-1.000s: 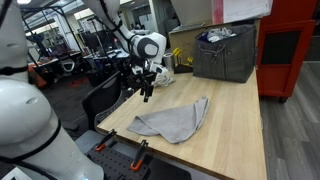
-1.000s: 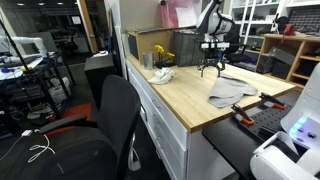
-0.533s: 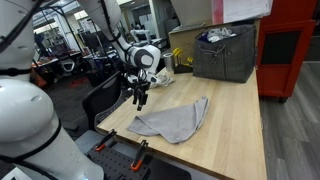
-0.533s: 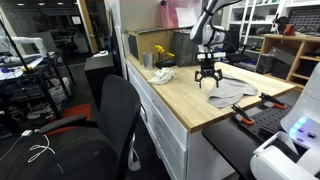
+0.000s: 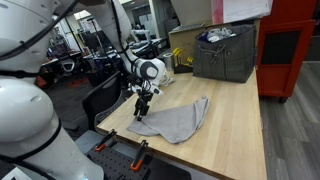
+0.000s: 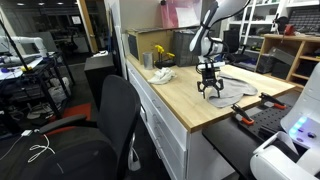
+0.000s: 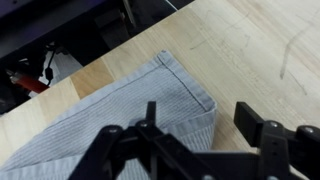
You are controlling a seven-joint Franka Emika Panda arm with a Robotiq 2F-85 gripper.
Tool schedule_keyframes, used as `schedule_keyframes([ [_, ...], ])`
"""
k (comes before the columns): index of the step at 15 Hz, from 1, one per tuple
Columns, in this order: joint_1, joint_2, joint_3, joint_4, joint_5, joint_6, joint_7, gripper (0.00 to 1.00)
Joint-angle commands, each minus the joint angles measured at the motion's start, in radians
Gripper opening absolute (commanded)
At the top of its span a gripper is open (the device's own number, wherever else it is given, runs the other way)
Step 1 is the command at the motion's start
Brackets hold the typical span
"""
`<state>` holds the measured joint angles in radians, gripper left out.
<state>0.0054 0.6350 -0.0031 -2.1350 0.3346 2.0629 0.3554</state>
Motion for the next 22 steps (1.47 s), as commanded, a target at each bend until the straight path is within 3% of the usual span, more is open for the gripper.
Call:
schedule_keyframes([
  [1, -0.006, 0.027, -0.011, 0.042, 0.007, -0.053, -0.004, 0.49],
  [6, 0.002, 0.008, -0.020, 0.050, 0.003, -0.074, 0.012, 0.12],
  [8, 0.008, -0.001, -0.022, 0.056, -0.002, -0.081, 0.020, 0.01],
  [13, 0.042, -0.016, -0.006, 0.138, -0.007, -0.129, 0.047, 0.01],
  [22, 0.119, 0.037, 0.031, 0.468, -0.013, -0.253, 0.107, 0.01],
])
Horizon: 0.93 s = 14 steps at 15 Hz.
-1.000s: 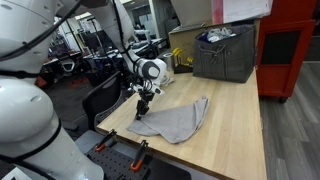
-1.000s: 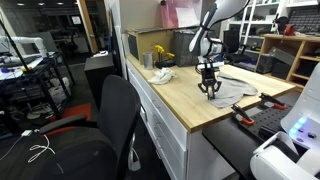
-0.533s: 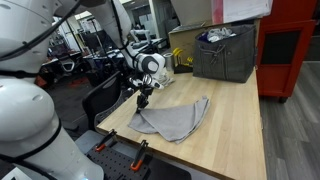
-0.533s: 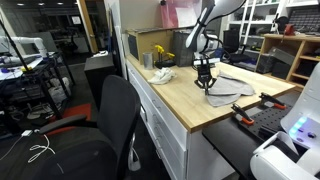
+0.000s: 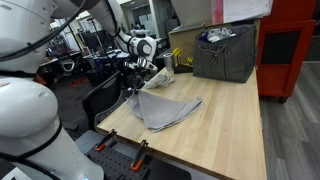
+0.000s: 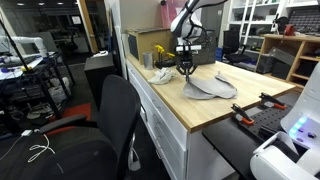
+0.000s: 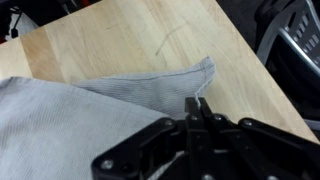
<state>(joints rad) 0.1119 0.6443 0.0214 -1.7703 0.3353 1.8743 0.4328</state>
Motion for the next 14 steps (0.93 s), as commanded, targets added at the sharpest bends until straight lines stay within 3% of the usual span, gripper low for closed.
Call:
schedule_keyframes([
  [1, 0.019, 0.030, 0.008, 0.127, -0.016, -0.072, 0.028, 0.01],
  [2, 0.022, 0.029, 0.012, 0.144, -0.016, -0.077, 0.013, 0.01],
  [3, 0.025, 0.027, 0.014, 0.155, -0.019, -0.077, 0.001, 0.29],
  [5, 0.029, 0.009, 0.016, 0.157, -0.031, -0.073, -0.015, 0.37],
  [12, 0.040, -0.062, 0.024, 0.087, -0.203, -0.031, -0.208, 0.89],
  [14, 0.042, -0.078, 0.033, 0.065, -0.247, -0.010, -0.276, 1.00],
])
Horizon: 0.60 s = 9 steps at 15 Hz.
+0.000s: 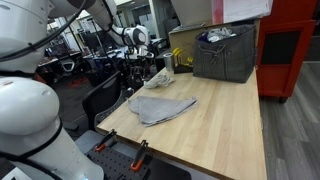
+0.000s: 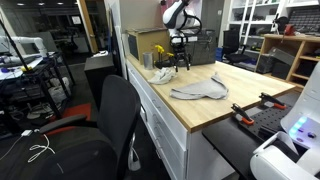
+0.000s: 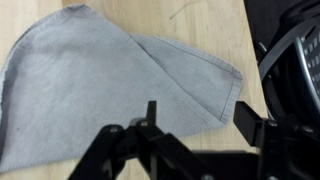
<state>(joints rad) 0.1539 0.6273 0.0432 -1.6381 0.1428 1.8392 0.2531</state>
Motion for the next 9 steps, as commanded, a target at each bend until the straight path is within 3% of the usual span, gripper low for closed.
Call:
schedule_keyframes([
  [1, 0.003, -0.074, 0.016, -0.084, -0.071, 0.043, -0.119, 1.00],
  [9, 0.045, -0.214, 0.042, -0.333, -0.085, 0.264, -0.055, 1.00],
])
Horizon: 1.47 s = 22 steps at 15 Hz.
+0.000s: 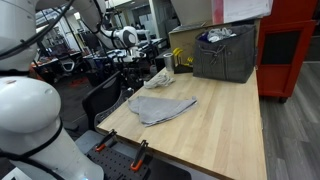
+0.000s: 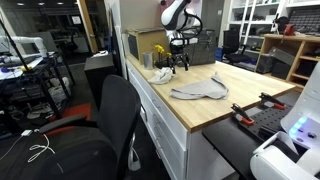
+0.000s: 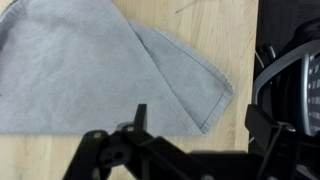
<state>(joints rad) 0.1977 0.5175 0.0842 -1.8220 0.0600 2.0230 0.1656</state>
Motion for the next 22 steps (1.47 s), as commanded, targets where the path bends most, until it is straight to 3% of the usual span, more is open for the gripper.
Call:
schedule_keyframes([
  [1, 0.006, -0.124, -0.004, -0.183, -0.008, 0.106, 0.059, 1.00],
  [7, 0.026, -0.129, -0.015, -0.207, -0.049, 0.173, 0.187, 1.00],
  [15, 0.014, -0.098, 0.001, -0.180, -0.025, 0.149, 0.155, 1.00],
  [22, 0.042, -0.106, 0.002, -0.285, 0.011, 0.452, 0.273, 1.00],
])
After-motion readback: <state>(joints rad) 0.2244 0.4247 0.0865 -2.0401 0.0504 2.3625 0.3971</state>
